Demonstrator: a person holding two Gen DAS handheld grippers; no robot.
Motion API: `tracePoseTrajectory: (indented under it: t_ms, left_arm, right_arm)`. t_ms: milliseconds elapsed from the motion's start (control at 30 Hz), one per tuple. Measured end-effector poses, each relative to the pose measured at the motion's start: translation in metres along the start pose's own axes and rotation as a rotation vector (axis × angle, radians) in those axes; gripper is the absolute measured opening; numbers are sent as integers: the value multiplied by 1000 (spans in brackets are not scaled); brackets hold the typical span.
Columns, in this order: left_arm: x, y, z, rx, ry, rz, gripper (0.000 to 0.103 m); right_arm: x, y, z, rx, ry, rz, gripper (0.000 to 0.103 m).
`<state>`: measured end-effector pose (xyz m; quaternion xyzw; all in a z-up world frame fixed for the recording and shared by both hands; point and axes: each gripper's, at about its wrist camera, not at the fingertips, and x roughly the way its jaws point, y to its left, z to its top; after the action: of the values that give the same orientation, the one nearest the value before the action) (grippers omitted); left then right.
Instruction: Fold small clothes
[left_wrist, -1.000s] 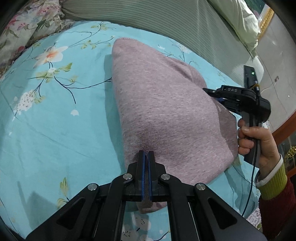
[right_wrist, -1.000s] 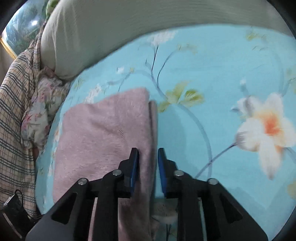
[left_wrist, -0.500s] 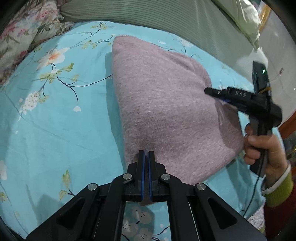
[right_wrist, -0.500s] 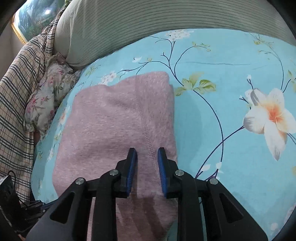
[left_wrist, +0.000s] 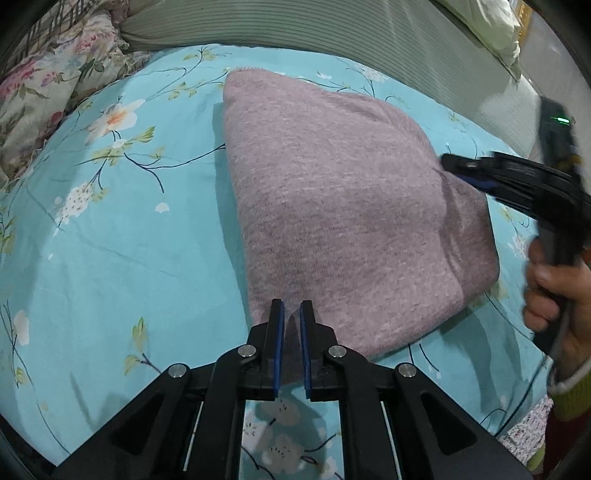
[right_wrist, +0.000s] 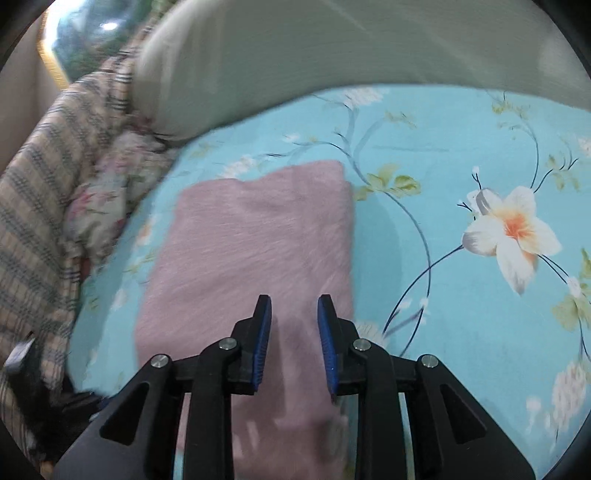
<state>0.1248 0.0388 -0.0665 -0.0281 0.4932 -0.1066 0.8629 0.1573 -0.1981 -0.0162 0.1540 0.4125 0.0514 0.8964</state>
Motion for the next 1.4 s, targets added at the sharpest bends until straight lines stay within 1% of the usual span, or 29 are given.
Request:
tracePoseTrajectory:
  t_ms: [67,100,200,267,367,467,533,600,633,767,867,900,933,1000,1133,1233,1267,1300,1333,1400]
  left_arm:
    - [-2,-2,-3,4,-3,7,10]
    - [-3,-3,-4,7,-4,11,11]
    - [-4,-7,-9,26,-11,29,12]
    - [-4,-10,-11,42,-15,41,13]
    - [-4,-12,-15,59,-16,56,13]
    - [-4,-12,-18,65,-15,63,15]
    - [-4,-11,-20,70,-16,73,18]
    - [-5,-12,-22,73,-16,97,30]
    - [-5,-11,-23,70,-15,104,31]
    - [-9,-6,-28,56,-10,88,32]
    - [-15,-6,-31,54,-12,92,35]
    - [-17,-6,-32,53,-13,91,37]
    - [-20,-6,-33,49,-16,87,38]
    - [-25,-4,-35,37,-23,69,43]
    - [-37,3,-39,2,-39,21,50]
    - [-44,6,-41,-18,-50,2,57]
    - [-45,8,-42,-26,-51,-4,61]
    - [-47,10,-44,-35,-51,-8,65]
    - [-48,11,-45,-45,-49,-14,66]
    - [-48,15,-48,-64,-40,-29,69]
  right_arm:
    - [-13,10,-19,-39,14,24,27]
    - [-16,12,-28,-52,28,20,27]
    - [-11,5,-58,-60,103,-35,27]
    - [-4,-8,-72,-26,132,-59,27]
    - [-4,-17,-73,3,118,-56,27]
    - [-2,-15,-72,-8,118,-65,27]
    - [-3,-14,-73,-10,117,-66,27]
    - [-4,-13,-75,-3,118,-63,27]
    - [-6,-13,-76,2,121,-61,27]
    - [-15,-10,-78,13,128,-59,28]
    - [-27,-5,-80,14,122,-52,34]
    - [-32,-2,-81,10,114,-47,37]
    - [-36,1,-82,6,107,-45,40]
    - [-43,6,-83,-5,96,-48,40]
    - [-50,10,-84,-2,85,-44,40]
    - [-56,12,-87,2,86,-38,41]
    - [-57,15,-89,-3,87,-38,41]
    - [-59,17,-91,-7,89,-38,43]
    - [-61,19,-93,-8,94,-41,46]
    - [-64,22,-97,-16,99,-38,50]
